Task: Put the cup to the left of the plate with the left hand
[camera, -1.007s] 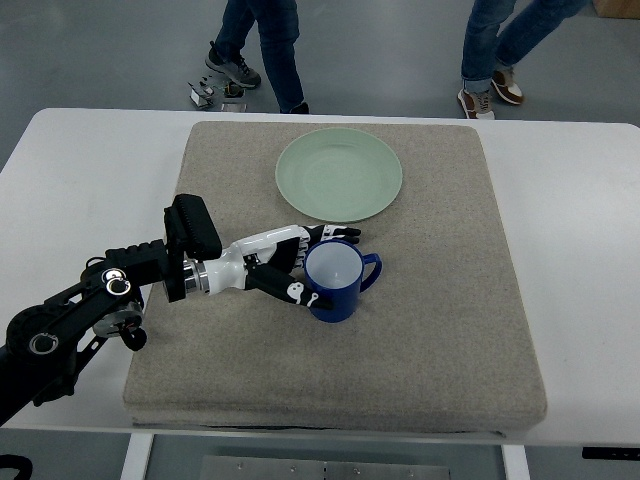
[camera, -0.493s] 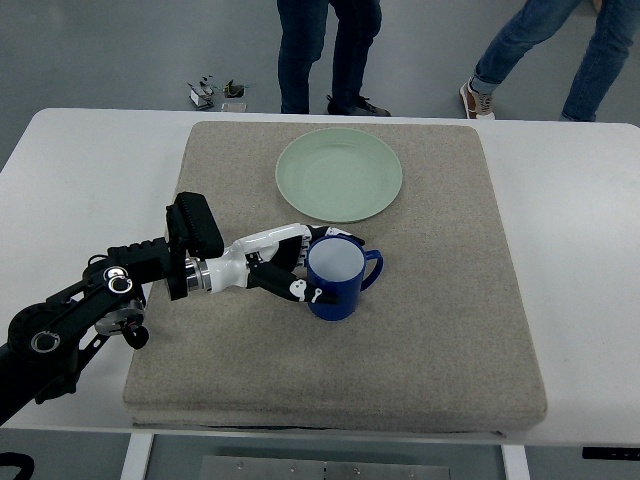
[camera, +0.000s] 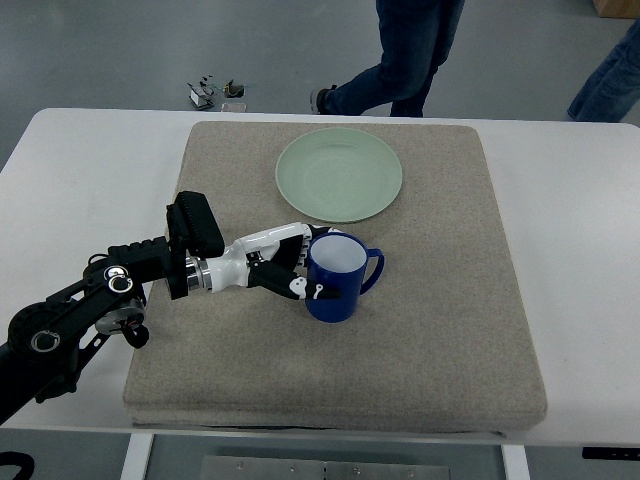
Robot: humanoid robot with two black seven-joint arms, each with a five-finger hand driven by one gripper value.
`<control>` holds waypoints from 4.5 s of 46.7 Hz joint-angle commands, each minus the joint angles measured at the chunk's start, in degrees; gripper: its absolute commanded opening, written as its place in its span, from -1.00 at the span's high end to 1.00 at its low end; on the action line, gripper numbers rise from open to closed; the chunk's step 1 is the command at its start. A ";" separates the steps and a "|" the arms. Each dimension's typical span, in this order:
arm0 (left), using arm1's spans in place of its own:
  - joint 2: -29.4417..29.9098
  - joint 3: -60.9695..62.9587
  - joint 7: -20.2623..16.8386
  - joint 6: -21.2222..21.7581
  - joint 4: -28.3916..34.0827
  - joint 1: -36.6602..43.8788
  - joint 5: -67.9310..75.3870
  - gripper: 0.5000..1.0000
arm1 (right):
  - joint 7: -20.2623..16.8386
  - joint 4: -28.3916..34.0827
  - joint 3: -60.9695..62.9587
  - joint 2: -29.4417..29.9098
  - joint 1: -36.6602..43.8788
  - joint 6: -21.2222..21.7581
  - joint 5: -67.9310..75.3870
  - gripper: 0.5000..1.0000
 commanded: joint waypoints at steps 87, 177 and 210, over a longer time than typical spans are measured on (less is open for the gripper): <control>4.30 -16.14 -5.80 10.67 18.16 -2.03 -4.34 0.50 | 0.00 0.03 0.00 0.00 0.00 0.00 0.01 -0.73; 16.87 -11.75 4.82 0.01 21.14 -13.01 -36.32 -0.99 | 0.00 0.03 0.00 0.00 0.00 0.00 0.01 -0.73; 12.04 -11.66 24.34 0.01 24.23 -18.02 -51.71 -0.99 | 0.00 -0.06 0.00 0.00 0.00 0.00 0.01 -0.73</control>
